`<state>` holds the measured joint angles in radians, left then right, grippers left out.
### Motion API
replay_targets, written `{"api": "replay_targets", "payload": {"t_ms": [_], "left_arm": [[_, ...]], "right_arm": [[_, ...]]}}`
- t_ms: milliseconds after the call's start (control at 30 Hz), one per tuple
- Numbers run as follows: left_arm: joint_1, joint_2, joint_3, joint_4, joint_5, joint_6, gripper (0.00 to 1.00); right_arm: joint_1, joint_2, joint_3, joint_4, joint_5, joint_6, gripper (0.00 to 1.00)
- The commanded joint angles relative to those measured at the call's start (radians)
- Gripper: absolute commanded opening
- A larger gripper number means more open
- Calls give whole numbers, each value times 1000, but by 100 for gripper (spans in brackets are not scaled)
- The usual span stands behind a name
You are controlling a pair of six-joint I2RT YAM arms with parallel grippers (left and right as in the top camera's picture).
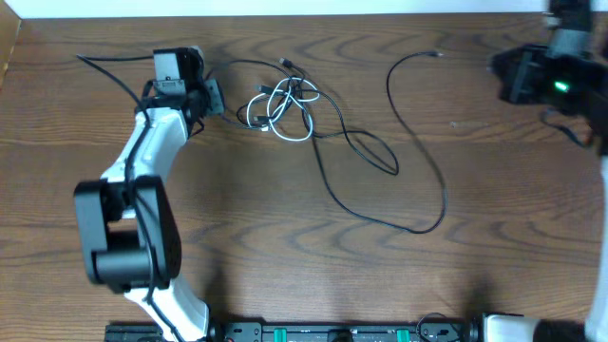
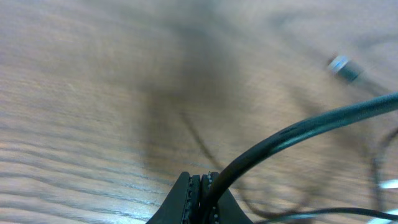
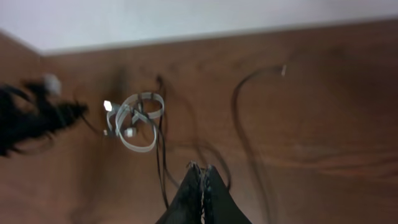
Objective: Untangle cables
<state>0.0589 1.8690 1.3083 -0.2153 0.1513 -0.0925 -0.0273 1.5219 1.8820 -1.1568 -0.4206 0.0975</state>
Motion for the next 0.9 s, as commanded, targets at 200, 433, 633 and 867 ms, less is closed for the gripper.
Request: {"api": "replay_targets", "payload": {"t_ms": [200,433,633,867], "left_arm": [[3,-278,18,-14,70,9,7],[2,-394,18,12,180,-52,7],[2,-457,19,12,308,-113,8],[3,-460,19,8,378,-166,7]], "right_arm": [[155,187,5,-2,108,-35,1],[217,303,5,73,32,-138,51],[301,411,5,240,-206,-282,70],[431,551,5,420,-245,-349,82]]}}
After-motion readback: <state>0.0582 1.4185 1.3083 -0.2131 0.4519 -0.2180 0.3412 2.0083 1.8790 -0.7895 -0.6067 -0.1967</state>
